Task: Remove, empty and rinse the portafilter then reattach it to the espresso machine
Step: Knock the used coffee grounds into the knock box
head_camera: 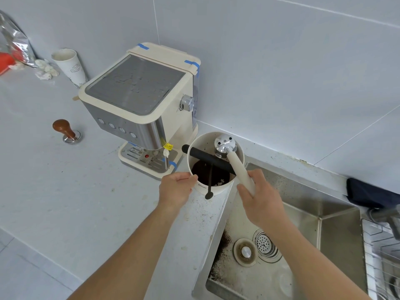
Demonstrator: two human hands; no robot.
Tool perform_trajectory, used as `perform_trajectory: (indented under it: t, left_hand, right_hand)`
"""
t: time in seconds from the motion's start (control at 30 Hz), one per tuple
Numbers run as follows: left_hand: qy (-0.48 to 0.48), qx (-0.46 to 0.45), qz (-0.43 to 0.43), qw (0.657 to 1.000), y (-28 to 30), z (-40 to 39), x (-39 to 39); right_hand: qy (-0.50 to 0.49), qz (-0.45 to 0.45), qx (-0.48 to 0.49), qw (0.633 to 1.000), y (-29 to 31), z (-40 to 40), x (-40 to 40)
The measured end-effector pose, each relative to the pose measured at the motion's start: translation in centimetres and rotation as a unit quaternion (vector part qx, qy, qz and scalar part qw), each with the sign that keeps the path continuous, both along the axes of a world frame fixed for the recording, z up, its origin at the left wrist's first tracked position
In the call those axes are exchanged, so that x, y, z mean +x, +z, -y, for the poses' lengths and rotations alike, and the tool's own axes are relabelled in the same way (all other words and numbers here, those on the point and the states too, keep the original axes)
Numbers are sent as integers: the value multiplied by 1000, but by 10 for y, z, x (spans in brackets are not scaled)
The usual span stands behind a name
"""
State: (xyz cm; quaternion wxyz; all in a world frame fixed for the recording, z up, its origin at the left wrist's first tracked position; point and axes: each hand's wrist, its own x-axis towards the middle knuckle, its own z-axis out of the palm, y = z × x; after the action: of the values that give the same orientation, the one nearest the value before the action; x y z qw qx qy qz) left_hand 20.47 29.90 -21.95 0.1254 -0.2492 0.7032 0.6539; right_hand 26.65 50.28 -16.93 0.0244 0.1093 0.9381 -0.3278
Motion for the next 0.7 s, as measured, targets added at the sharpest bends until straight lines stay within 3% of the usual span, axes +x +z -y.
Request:
perform_trajectory:
  t: [0.23, 0.7]
  left_hand:
    - [3, -3, 0, 1000, 0, 0, 1]
    - [9, -26, 9, 1000, 5, -2, 3]
  right_hand:
    - [-6, -35, -29, 999, -1, 1, 5]
    - [-32, 3, -82, 996, -4, -4, 4]
